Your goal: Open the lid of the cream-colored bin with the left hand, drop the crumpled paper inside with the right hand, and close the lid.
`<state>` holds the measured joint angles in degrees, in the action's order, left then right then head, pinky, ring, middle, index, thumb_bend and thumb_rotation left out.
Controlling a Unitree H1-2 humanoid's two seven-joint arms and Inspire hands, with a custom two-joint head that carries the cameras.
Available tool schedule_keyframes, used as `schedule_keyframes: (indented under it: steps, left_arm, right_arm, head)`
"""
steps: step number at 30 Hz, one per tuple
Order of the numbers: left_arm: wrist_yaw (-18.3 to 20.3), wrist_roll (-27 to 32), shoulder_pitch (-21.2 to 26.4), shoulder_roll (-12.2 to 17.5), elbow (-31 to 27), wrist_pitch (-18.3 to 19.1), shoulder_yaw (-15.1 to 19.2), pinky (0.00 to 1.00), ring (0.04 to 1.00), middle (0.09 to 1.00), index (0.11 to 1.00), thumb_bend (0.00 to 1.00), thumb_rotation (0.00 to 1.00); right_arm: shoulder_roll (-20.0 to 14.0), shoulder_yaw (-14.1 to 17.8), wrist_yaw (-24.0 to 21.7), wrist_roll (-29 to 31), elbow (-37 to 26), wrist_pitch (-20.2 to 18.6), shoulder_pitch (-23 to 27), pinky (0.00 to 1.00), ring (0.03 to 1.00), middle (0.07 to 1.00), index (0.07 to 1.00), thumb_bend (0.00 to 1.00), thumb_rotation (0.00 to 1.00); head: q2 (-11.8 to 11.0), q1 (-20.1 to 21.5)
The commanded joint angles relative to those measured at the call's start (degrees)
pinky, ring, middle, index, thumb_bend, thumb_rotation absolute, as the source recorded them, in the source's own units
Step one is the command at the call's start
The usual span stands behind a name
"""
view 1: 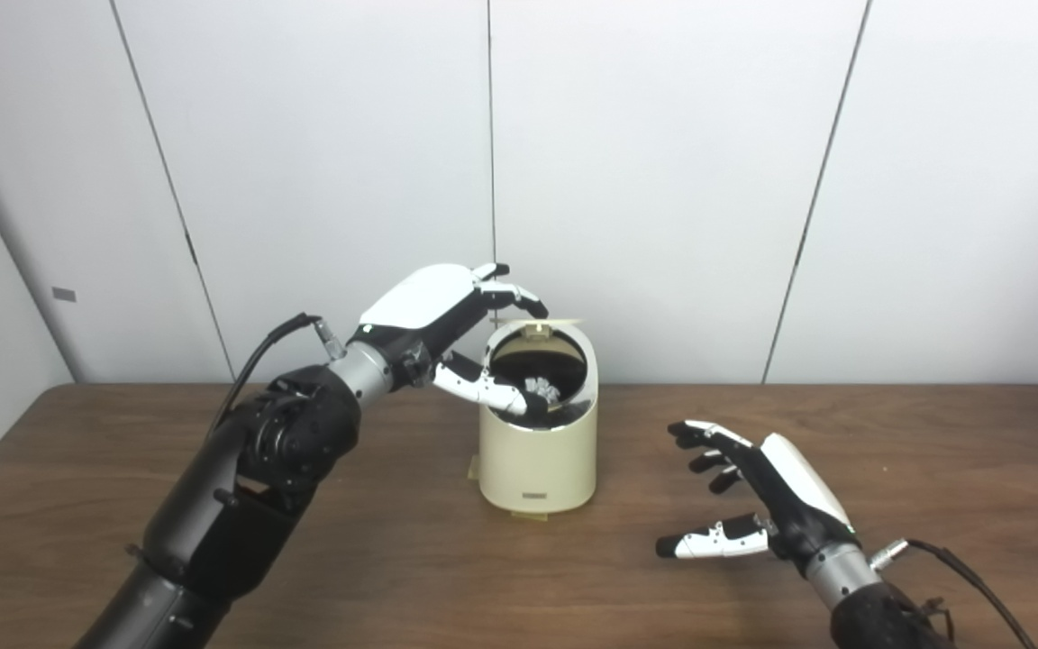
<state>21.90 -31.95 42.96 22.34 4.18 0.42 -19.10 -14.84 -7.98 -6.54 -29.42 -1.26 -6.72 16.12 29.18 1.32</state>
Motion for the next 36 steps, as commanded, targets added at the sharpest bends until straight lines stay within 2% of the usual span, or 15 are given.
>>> schedule_keyframes:
  steps: [1, 8, 20, 31, 36]
  left_arm:
    - [-0.45, -0.53, 2.32, 1.15, -1.62, -1.70, 0.58, 1.00, 1.000, 0.844, 0.823, 1.00, 0.53]
    - [1.07, -3.68, 1.38, 2.67, -4.44, -2.41, -0.28, 1.00, 1.000, 0.846, 0.828, 1.00, 0.50]
    - [2.98, -7.82, -0.77, 3.44, -7.53, -3.19, -0.79, 1.00, 1.000, 0.833, 0.819, 1.00, 0.45]
    - [3.71, -11.28, -1.24, 3.86, -5.99, -5.67, -2.37, 1.00, 0.992, 0.832, 0.824, 1.00, 0.50]
    - [3.25, -15.29, -1.17, 3.96, -4.79, -7.72, -4.37, 1.00, 0.994, 0.834, 0.827, 1.00, 0.52]
  right_arm:
    - [-0.47, 0.67, 1.75, -0.24, -1.72, 1.02, 1.73, 0.60, 0.727, 0.806, 0.822, 0.86, 0.27]
    - [-0.19, 0.93, 1.62, 0.33, -1.66, 1.08, 1.40, 0.59, 0.721, 0.810, 0.824, 0.86, 0.22]
    - [0.14, 0.98, 2.16, 0.75, -1.14, 1.30, 2.07, 0.58, 0.718, 0.812, 0.837, 0.87, 0.28]
    - [0.36, 0.85, 2.10, -0.57, -1.94, -0.05, 2.15, 0.59, 0.717, 0.803, 0.833, 0.89, 0.31]
    - [0.39, 0.95, 2.25, -0.65, -2.09, -0.07, 2.10, 0.58, 0.709, 0.801, 0.830, 0.88, 0.29]
  head:
    - [0.06, 0.10]
    - [0.32, 0.29]
    - [0.78, 0.33]
    - [1.41, 0.78]
    - [1.72, 1.11]
